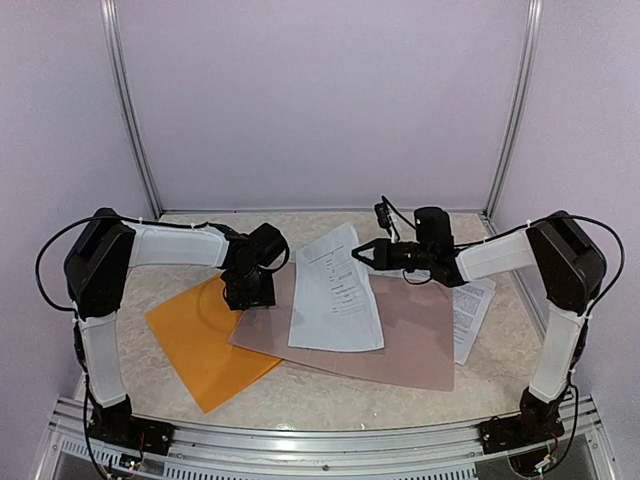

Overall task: Put the files into the folder
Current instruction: Insert the folder to form pockets on the folder.

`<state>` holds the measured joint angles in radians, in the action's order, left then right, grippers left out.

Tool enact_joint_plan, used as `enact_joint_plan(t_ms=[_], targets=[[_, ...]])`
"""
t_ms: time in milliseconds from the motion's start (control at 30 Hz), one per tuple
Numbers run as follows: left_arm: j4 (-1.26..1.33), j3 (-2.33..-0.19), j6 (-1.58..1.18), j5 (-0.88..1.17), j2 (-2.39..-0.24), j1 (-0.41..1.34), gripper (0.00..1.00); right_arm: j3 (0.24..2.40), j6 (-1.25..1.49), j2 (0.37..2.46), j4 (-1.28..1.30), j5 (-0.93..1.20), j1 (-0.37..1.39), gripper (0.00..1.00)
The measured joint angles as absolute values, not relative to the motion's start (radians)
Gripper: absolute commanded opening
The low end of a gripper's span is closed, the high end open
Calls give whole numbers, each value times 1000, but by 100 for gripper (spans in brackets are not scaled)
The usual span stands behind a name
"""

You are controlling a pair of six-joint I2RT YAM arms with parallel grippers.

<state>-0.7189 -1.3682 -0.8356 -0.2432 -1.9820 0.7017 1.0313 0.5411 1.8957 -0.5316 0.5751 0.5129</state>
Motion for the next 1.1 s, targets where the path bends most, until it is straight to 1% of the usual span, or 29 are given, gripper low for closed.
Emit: enact_joint_plan(t_ms=[133,233,333,767,933,1100], targets=[[-695,-1356,-832,-213,-1968,688,66,1048,511,1871,-503,557,502,0],[-675,-1352,-827,-187,-1962,673,74,1066,497,1868,-503,545,488,0],[-657,-1351,-826,-168,-1959,664,77,1069,494,1868,-506,538,474,0],[-646,-1351,-813,-146,-1954,662,85,1069,477,1867,-572,502,464,0],[-647,-1351,-807,-139,-1946,663,86,1071,419,1841,-514,517,463,0],[-649,-1351,-803,-139,-1943,667,87,1071,340,1756,-413,529,464,0]])
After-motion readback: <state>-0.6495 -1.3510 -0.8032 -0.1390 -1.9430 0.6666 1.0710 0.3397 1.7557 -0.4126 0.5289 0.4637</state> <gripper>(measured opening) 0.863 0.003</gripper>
